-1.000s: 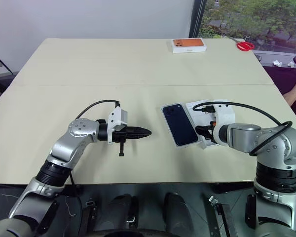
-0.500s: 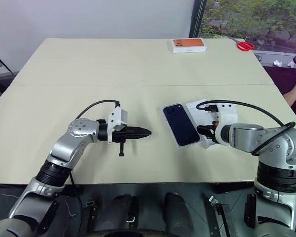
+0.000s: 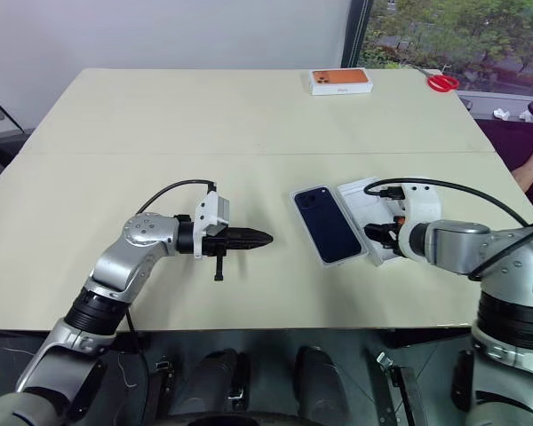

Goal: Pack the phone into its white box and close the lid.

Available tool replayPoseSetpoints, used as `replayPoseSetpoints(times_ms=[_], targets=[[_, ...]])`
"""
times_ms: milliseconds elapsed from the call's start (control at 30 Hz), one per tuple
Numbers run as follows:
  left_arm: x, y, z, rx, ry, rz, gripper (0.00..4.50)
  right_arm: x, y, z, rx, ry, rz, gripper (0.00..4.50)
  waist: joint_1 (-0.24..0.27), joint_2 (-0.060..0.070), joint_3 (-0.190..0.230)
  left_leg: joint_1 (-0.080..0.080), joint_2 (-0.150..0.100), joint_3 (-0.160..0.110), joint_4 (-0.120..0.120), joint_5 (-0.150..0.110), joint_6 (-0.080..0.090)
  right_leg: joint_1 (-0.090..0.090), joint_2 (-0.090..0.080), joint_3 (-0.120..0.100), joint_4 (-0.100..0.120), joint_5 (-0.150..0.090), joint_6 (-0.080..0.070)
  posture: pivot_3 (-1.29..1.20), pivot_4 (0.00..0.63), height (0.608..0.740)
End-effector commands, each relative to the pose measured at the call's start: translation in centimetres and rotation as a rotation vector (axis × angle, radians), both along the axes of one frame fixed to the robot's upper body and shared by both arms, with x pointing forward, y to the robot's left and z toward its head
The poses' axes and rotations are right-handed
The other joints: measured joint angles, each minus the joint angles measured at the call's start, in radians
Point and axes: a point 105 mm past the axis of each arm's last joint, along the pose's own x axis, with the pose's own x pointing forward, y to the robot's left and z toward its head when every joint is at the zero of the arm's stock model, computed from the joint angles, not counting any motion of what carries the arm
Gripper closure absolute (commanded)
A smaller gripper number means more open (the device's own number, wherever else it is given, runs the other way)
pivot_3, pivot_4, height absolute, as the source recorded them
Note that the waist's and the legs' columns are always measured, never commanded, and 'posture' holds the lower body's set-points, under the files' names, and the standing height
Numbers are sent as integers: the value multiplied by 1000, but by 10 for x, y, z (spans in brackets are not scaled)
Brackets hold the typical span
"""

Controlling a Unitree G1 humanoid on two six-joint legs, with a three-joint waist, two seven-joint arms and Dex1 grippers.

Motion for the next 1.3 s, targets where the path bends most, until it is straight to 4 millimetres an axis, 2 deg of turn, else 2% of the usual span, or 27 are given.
replayPoseSetpoints(times_ms=[33, 133, 233, 367, 867, 967, 1033, 1100, 1167, 1300], targets=[[-1, -1, 13, -27, -42, -15, 4500, -12, 12, 15, -59, -34, 139, 1579, 0, 1, 0, 0, 0, 0, 0, 0, 0, 0, 0, 0, 0, 0, 0, 0, 150, 740], [-1, -1, 13, -27, -42, -14, 4500, -19, 15, 21, -108, -32, 212, 1579, -2, 1, 0, 0, 1, 0, 0, 0, 0, 0, 1, 0, 0, 0, 0, 0, 150, 740], [-1, -2, 12, -26, -41, -17, 4500, -26, 20, 17, -152, -6, 266, 1579, -1, 0, 0, 0, 1, 0, 0, 0, 0, 0, 1, 0, 0, 0, 0, 0, 150, 740], [-1, -2, 12, -28, -43, -15, 4500, -29, 22, 3, -174, 34, 269, 1579, 0, 0, 0, 0, 1, 0, 0, 0, 0, 0, 1, 0, -1, 0, 0, 0, 150, 740], [0, -1, 12, -29, -43, -8, 4500, -36, 12, -15, -209, 104, 254, 1579, 1, 0, 0, 0, 1, 0, 0, 0, 0, 0, 0, 0, -1, 0, 0, 0, 150, 740], [-1, -1, 12, -28, -42, -10, 4500, -33, 14, -14, -204, 93, 253, 2358, 1, 0, 0, 0, 1, 0, 0, 0, 0, 0, 0, 0, -1, 0, 0, 0, 150, 740], [-1, -2, 11, -29, -41, -12, 4500, -30, 15, -16, -209, 90, 251, 3221, 1, 0, 0, 0, 1, 0, 0, 0, 0, 0, 0, 0, -1, 0, 0, 0, 150, 740], [-1, -3, 11, -30, -40, -12, 4500, -28, 16, -17, -214, 90, 253, 3610, 1, 0, 0, 0, 1, 0, 0, 0, 0, 0, 1, 0, -1, 0, 0, 0, 150, 740], [-1, -3, 11, -31, -40, -10, 4500, -28, 16, -18, -223, 92, 255, 4458, 1, 0, 0, 0, 1, 0, 0, 0, 0, 0, 1, 0, -1, 0, 0, 0, 150, 740], [-1, -2, 11, -31, -38, -7, 4500, -27, 16, -15, -225, 88, 257, 4458, 2, 0, 0, 0, 0, 0, 0, 0, 0, 0, 0, 0, -1, 0, 0, 0, 150, 740]])
